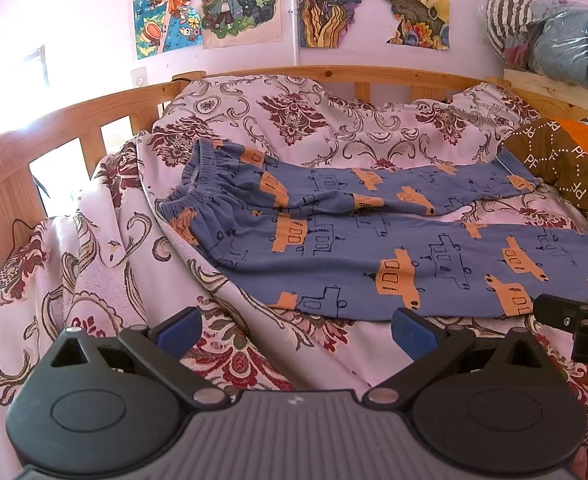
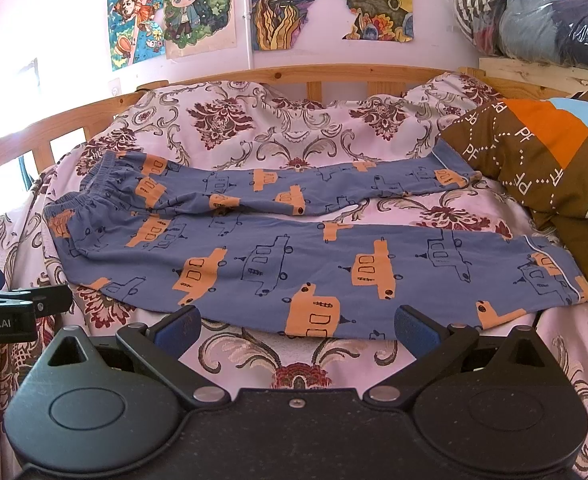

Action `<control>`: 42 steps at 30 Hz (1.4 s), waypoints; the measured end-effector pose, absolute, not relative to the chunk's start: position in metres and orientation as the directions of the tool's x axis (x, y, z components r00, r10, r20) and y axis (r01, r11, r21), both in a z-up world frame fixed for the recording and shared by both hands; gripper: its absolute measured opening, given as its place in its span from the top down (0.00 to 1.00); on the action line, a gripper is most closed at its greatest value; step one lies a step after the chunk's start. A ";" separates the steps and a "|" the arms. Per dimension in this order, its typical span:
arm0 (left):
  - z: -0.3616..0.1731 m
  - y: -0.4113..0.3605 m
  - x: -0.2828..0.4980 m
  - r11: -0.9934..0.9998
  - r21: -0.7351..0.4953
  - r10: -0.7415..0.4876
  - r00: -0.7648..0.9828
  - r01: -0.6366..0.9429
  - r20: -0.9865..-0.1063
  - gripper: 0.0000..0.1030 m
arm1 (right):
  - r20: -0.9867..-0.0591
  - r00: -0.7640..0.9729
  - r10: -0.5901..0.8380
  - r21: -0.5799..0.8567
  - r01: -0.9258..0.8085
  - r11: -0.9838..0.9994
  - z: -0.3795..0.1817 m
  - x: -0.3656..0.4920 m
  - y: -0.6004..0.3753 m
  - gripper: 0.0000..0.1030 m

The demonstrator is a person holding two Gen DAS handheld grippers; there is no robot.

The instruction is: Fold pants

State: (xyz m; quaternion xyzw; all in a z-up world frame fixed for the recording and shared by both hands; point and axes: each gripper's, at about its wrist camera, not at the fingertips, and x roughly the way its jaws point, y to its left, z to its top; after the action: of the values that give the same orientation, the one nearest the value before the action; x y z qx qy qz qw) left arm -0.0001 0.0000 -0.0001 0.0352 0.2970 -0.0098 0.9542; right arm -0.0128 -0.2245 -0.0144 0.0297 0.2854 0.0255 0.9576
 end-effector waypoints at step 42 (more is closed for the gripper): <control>0.058 0.029 0.306 0.865 0.295 -0.134 0.753 0.406 -0.644 0.00 | -0.720 0.506 0.474 0.003 -0.682 0.731 0.044 0.328 -0.238 0.00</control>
State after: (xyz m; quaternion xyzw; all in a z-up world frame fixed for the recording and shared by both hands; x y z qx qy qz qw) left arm 0.3064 0.0290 0.0579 0.2137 0.3184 -0.1479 0.9116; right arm 0.3279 -0.2383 0.0435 -0.1424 0.3646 0.3378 0.8560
